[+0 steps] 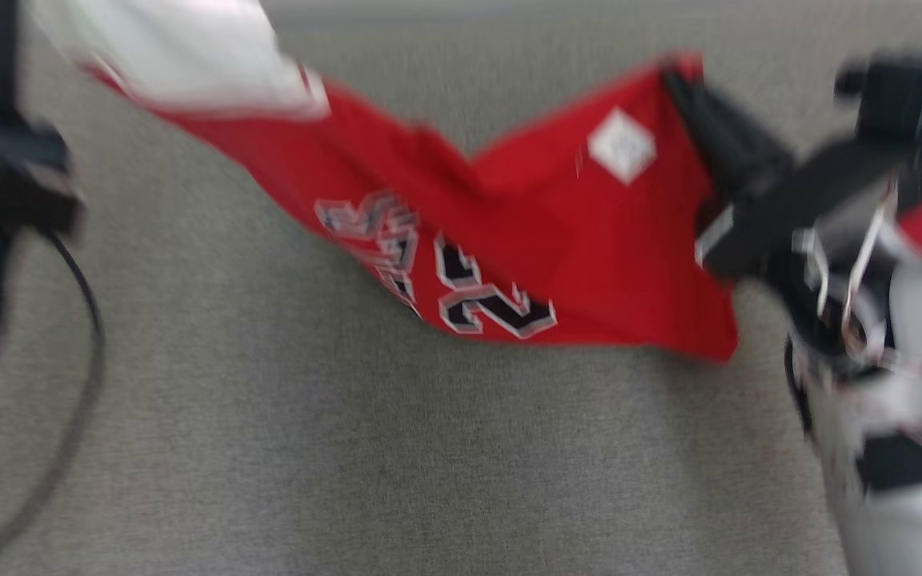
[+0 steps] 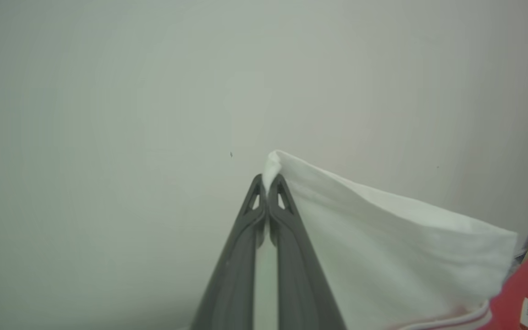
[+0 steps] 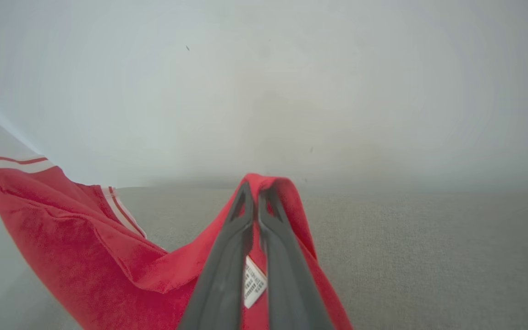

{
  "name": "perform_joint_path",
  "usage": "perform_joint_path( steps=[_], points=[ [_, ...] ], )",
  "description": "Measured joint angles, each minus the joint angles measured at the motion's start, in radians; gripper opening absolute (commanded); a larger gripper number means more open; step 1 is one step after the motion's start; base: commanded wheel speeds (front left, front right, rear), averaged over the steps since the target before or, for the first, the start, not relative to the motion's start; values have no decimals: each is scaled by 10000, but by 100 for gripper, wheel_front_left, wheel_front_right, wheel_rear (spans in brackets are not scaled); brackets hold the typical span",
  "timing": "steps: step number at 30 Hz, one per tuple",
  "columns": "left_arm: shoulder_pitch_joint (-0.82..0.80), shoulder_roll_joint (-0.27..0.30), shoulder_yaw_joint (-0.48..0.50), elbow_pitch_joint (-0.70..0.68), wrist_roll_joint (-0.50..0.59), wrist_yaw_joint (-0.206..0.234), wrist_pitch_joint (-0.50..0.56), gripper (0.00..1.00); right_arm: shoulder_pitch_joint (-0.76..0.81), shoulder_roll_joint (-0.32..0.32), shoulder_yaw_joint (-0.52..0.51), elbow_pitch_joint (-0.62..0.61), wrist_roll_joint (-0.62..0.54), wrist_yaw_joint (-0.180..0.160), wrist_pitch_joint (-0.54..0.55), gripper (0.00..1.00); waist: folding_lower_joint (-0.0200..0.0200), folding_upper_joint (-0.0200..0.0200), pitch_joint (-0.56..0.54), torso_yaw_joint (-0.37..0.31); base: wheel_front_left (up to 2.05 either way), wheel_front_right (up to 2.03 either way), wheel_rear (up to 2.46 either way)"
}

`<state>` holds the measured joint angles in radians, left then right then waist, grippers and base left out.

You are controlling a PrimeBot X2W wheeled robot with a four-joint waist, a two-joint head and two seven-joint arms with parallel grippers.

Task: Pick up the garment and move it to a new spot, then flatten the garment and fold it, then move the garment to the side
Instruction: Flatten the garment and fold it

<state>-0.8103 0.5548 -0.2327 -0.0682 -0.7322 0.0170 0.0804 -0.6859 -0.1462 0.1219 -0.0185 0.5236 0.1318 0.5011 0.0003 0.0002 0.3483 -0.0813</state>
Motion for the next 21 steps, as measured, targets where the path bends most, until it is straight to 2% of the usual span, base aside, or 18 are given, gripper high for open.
perform_joint_path(
  steps=[2, 6, 11, 16, 21],
  points=[
    [-1229, 150, 8, 420, 267, -90, 96, 0, -1274, -40, -31, 671, 167, 0, -481, 0, 0, 0, 441, -52, 0, 0, 0],
    [-3452, 92, 90, 1423, 723, -192, -226, 0, -3643, -437, 123, 2366, -426, 0, -1860, 0, 1, 0, 1333, -170, 0, 0, 0],
    [-5342, 196, -244, 2778, 1730, -525, -865, 0, -5838, -339, 107, 4288, -1093, 0, -3712, 0, 4, 2, 2247, -362, 0, 0, 0],
    [-7364, -63, 128, 3469, 1944, -535, -2240, 0, -7682, -90, -464, 5469, -1845, 0, -5450, 0, 1, 1, 2736, -731, 0, 0, 0],
    [-8967, -502, 382, 3797, 1816, -941, -3143, 0, -8944, -38, -1160, 6075, -2368, 0, -6422, 0, -1, 0, 2904, -985, 0, 0, 0]
  ],
)
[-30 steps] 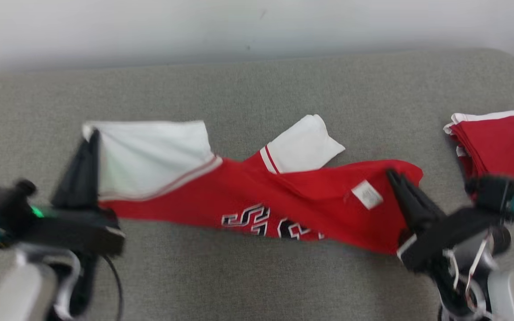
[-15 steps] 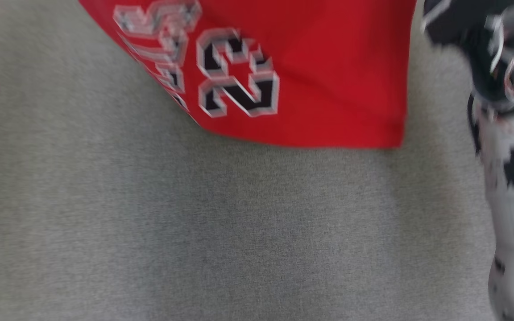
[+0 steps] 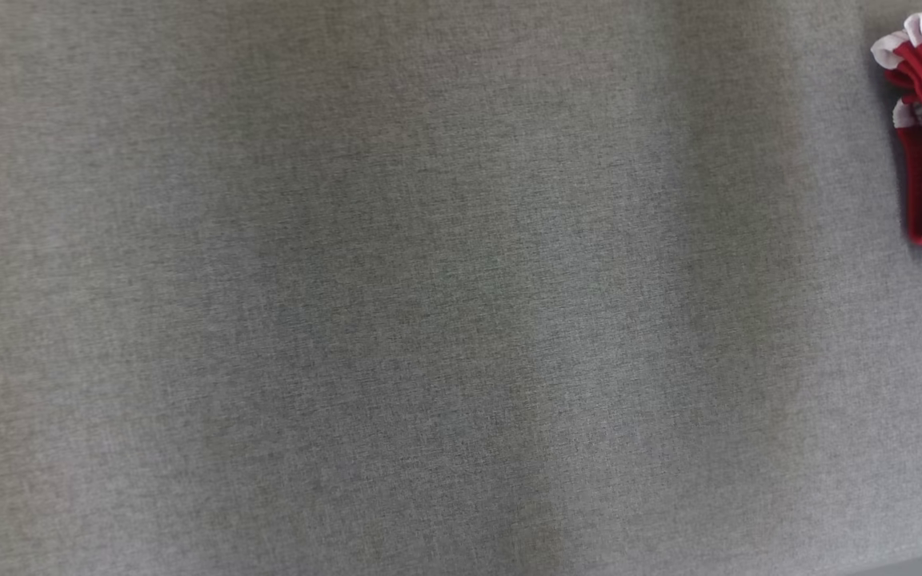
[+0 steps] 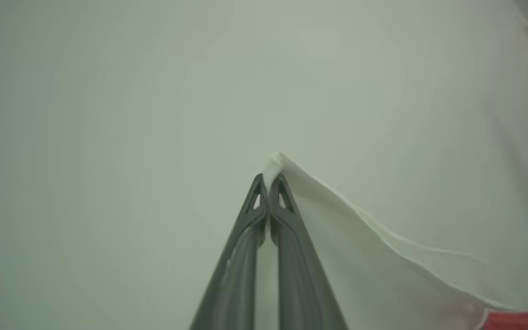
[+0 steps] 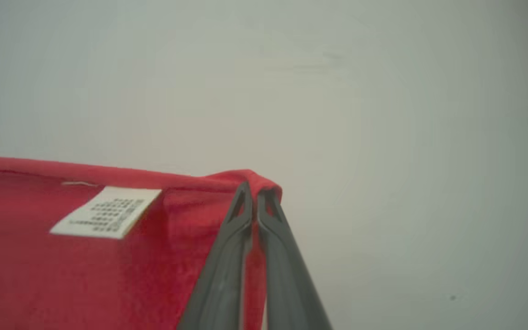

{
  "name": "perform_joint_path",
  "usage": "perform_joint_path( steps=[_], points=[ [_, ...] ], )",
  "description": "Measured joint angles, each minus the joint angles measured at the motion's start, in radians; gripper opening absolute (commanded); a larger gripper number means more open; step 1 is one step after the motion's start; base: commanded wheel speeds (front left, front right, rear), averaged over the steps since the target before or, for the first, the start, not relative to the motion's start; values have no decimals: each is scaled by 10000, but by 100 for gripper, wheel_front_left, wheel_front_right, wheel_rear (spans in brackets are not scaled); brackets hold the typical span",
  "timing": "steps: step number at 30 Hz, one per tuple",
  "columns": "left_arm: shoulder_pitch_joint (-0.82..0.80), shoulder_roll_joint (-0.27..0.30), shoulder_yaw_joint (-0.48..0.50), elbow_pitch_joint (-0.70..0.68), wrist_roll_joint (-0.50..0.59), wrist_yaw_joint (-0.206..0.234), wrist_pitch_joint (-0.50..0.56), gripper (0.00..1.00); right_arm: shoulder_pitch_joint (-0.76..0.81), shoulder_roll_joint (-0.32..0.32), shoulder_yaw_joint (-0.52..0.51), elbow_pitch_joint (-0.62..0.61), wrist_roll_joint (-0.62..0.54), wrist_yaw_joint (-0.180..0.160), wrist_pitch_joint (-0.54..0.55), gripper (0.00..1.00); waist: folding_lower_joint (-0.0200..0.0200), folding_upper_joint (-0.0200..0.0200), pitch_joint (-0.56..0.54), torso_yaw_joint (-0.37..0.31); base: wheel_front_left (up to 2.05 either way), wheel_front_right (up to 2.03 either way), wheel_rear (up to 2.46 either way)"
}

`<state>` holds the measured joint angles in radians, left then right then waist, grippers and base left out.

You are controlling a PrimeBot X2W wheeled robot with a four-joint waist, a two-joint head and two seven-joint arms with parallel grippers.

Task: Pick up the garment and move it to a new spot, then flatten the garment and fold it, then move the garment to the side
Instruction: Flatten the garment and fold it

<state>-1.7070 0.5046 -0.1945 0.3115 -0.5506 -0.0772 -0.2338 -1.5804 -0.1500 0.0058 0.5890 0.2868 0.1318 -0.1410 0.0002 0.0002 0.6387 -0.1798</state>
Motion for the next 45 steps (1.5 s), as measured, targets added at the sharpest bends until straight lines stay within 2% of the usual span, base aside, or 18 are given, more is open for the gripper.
perform_joint_path(
  steps=[2, 3, 4, 7, 10, 12, 15, 18, 22, 28, 29, 32, 35, 40, 45],
  points=[
    [-587, -86, 96, -65, -46, -276, -221, 0, -434, 8, -251, 130, -186, 0, -462, 0, -2, -1, 73, -48, 0, 0, 0],
    [-770, -198, 188, -535, -65, -412, -267, 0, -709, -44, -314, 194, -508, 0, -706, 0, -3, -2, 143, -69, 0, 0, 0],
    [-770, -198, 188, -535, -65, -412, -267, 0, -709, -44, -314, 194, -508, 0, -706, 0, -3, -2, 143, -69, 0, 0, 0],
    [-639, -234, 217, -1720, -483, -520, -290, 0, -769, -203, -301, 428, -794, 0, -798, 0, -4, -3, 344, -72, 0, 0, 0],
    [874, 313, -531, -2322, -784, -541, -288, 0, -352, -472, 50, 696, -1020, 0, -826, 0, -5, -4, 628, -57, 0, 0, 0],
    [2095, 380, -428, -2435, -1076, -535, -288, 0, 190, -583, 403, 918, -1022, 0, -796, 0, 1, -1, 827, -38, 0, 0, 0],
    [3846, 171, -17, -2729, -1210, -537, -288, 0, 1030, -706, 1168, 1087, -965, 0, -813, 0, 2, -1, 1055, 20, 0, 0, 0],
    [5489, -502, 485, -3116, -1415, -535, -288, 0, 1808, -1089, 1699, 1053, -685, 0, -828, 0, -1, -2, 1095, 132, 0, 0, 0],
    [7546, -1181, 738, -3655, -1430, -535, -288, 0, 2971, -1409, 2330, 662, -88, 0, -334, 0, -1, -2, 857, 239, 0, 0, 0],
    [10634, -2276, 930, -3593, -1751, -537, -288, 0, 5244, -1778, 2403, -222, 734, 0, 1296, 0, -4, -2, -29, 397, 0, 0, 0],
    [11729, -2401, 692, -3135, -2006, -535, -286, 0, 6098, -1795, 2428, -499, 855, 0, 1948, 0, -4, -2, -448, 459, 0, 0, 0],
    [13342, -2667, 516, -2518, -2786, -537, -288, 0, 7565, -1858, 2314, -1055, 991, 0, 2832, 0, -5, -4, -1376, 578, 0, 0, 0],
    [14483, -3055, 731, -2374, -3396, -539, -290, 0, 8589, -1770, 2157, -1300, 1045, 0, 3108, 0, -6, -3, -2083, 662, 0, 0, 0],
    [15977, -3149, 61, -2184, -4098, -537, -288, 0, 10047, -1674, 1455, -1526, 897, 0, 3538, 0, -7, -5, -3202, 844, 0, 0, 0],
    [17049, -3183, -349, -1950, -5170, -537, 174, 0, 11632, -1580, 1258, -2134, 811, 0, 4742, 0, -6, -4, -4184, 1112, 0, 0, 0]
  ],
)
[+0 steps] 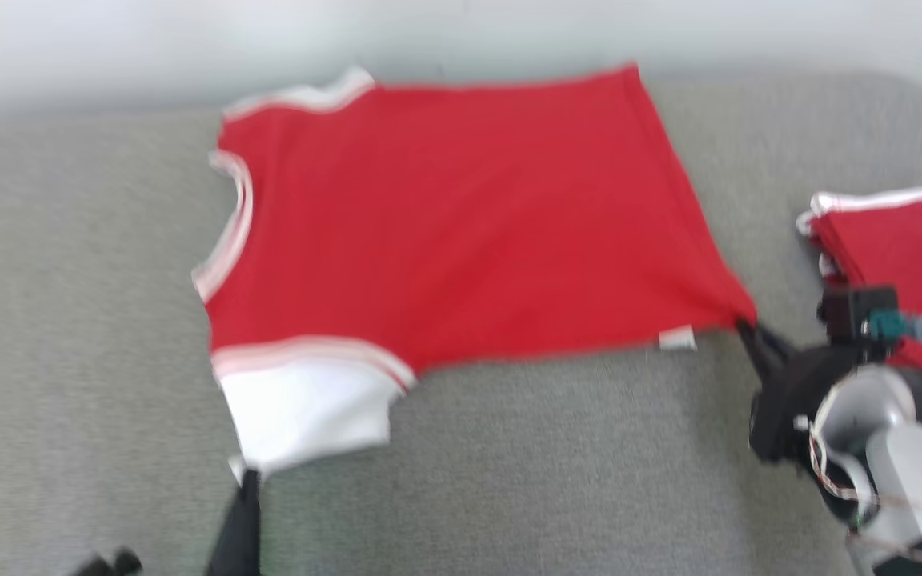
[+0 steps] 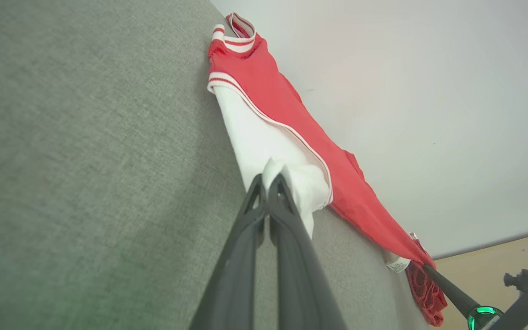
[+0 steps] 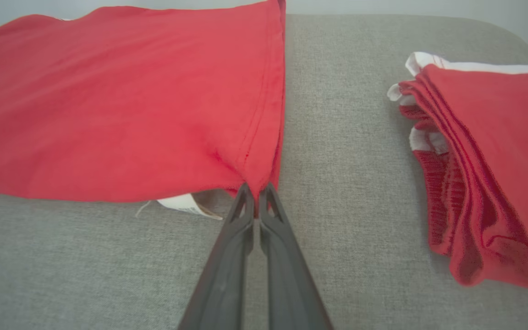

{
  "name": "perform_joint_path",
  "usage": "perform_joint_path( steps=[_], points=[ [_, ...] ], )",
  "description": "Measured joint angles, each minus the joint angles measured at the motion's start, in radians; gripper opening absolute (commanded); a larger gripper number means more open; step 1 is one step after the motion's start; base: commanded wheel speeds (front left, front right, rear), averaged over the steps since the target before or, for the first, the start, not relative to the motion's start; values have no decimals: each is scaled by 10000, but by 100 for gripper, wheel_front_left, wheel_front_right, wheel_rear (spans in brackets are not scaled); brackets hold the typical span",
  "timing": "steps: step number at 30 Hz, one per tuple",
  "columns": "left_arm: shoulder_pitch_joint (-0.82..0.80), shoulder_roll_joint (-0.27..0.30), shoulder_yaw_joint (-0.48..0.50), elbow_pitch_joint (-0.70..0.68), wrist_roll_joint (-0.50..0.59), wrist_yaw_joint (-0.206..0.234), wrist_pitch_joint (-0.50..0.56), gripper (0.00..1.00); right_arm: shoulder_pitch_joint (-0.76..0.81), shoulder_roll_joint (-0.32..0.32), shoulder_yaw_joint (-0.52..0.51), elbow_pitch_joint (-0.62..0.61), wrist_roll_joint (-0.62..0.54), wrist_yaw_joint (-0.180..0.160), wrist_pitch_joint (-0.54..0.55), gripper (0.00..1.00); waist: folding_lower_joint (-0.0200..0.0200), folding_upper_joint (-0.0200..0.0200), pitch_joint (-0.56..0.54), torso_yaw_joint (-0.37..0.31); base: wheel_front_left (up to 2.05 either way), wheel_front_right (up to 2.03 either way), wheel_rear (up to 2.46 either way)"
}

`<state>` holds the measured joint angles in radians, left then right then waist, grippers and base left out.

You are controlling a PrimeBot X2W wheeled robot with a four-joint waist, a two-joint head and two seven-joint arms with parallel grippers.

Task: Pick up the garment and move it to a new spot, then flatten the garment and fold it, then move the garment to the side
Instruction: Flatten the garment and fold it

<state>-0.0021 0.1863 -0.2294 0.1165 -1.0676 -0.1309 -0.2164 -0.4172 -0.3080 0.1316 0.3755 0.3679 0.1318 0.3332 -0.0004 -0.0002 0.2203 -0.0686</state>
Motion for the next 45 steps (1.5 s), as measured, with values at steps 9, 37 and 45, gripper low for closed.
perform_joint_path(
  steps=[9, 37, 45],
  points=[
    [1739, 454, -238, -424, -1586, 71, 1375, 0, 2666, 366, -953, -2054, -280, 0, 1733, 0, 0, 0, -1373, 480, 0, 0, 0],
    [-1212, 1120, -291, -635, -800, 1327, 2293, 0, 2667, 880, -1471, -3812, -374, 0, 2792, 0, 6, 3, -1240, 867, 0, 0, 0],
    [-3534, 1005, -1218, 1350, 861, 1386, 2119, 0, 1437, 531, -1110, -2552, -851, 0, 1860, 0, 6, 3, -700, 1010, 0, 0, 0]
  ],
)
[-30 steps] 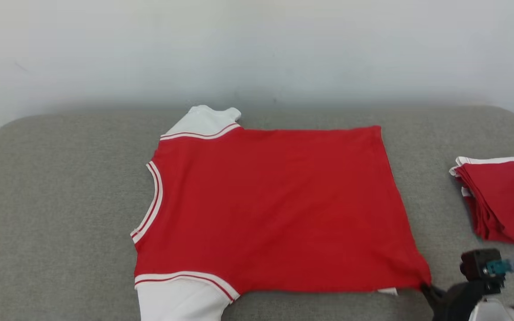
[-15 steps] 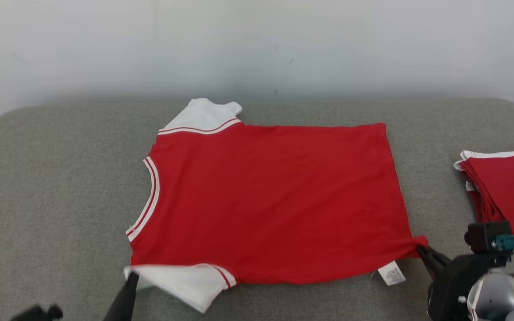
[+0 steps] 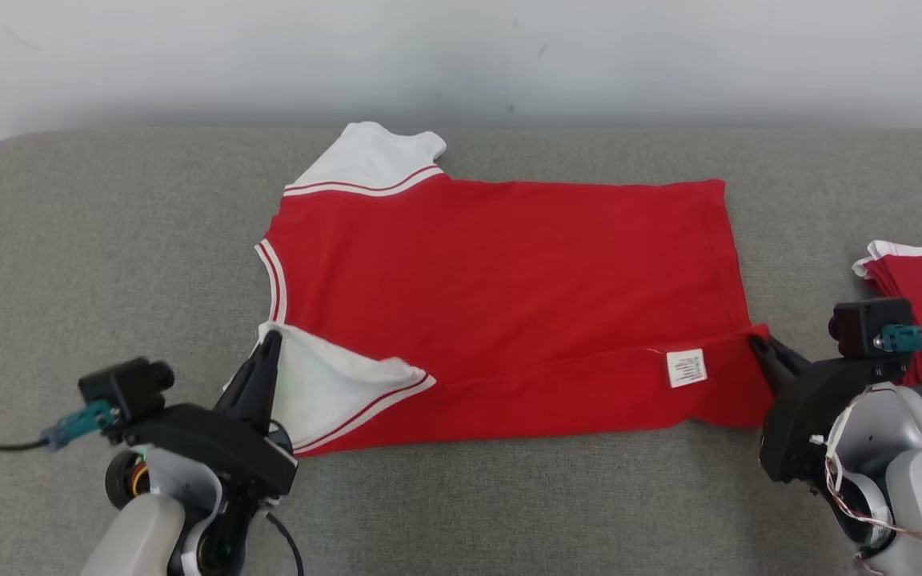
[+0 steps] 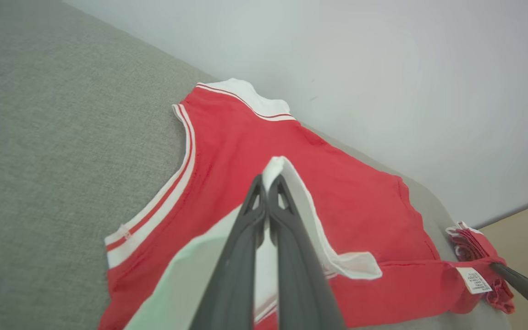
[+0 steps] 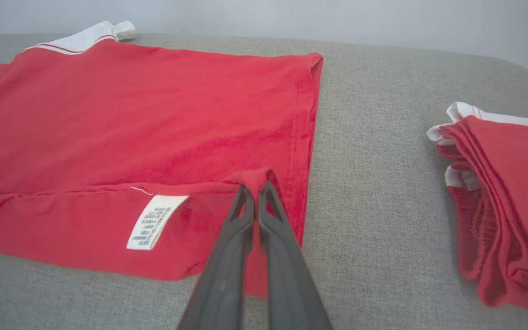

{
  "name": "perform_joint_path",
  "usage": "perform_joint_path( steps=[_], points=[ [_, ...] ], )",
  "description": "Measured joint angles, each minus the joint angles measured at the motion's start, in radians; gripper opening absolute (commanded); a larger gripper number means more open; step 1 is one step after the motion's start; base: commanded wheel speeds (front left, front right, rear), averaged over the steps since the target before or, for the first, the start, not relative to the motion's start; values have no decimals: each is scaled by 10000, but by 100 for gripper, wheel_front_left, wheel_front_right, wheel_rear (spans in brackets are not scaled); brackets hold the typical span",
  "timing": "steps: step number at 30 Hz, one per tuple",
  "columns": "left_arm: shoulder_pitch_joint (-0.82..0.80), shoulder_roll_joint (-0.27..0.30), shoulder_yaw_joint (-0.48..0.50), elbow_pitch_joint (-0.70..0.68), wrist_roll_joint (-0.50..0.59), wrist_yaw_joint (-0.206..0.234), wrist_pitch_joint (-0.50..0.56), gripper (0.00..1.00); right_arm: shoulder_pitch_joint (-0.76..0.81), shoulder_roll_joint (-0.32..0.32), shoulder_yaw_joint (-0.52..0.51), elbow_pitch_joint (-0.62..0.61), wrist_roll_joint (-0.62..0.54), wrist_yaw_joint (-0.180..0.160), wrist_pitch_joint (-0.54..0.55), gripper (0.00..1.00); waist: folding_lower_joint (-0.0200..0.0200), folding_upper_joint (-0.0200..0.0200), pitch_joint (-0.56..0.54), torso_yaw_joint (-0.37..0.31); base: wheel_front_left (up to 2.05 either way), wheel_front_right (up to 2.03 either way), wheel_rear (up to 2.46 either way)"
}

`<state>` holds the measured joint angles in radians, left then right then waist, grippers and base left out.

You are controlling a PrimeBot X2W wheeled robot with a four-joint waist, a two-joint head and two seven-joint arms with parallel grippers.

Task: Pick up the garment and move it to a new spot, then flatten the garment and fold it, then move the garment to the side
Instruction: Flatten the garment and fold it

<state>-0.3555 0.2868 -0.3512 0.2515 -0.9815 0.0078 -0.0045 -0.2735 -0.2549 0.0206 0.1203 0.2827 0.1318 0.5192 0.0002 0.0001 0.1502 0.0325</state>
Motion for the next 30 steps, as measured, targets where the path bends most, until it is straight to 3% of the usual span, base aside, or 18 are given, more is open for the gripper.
perform_joint_path(
  steps=[8, 16, 30],
  points=[
    [-1452, -272, -525, 1547, 738, -433, -376, 0, -715, -31, 244, 949, -320, 0, -731, 0, 0, 0, 457, 22, 0, 0, 0],
    [-2507, -368, -568, 2334, 1202, -571, -1053, 0, -958, 21, -111, 1267, -570, 0, -1373, 0, 0, 0, 821, -17, 0, 0, 0],
    [-3922, -571, -949, 3662, 1659, -782, -1187, 0, -1569, 466, -268, 2011, -932, 0, -1720, 0, -1, 0, 1353, -248, 0, 0, 0]
  ],
)
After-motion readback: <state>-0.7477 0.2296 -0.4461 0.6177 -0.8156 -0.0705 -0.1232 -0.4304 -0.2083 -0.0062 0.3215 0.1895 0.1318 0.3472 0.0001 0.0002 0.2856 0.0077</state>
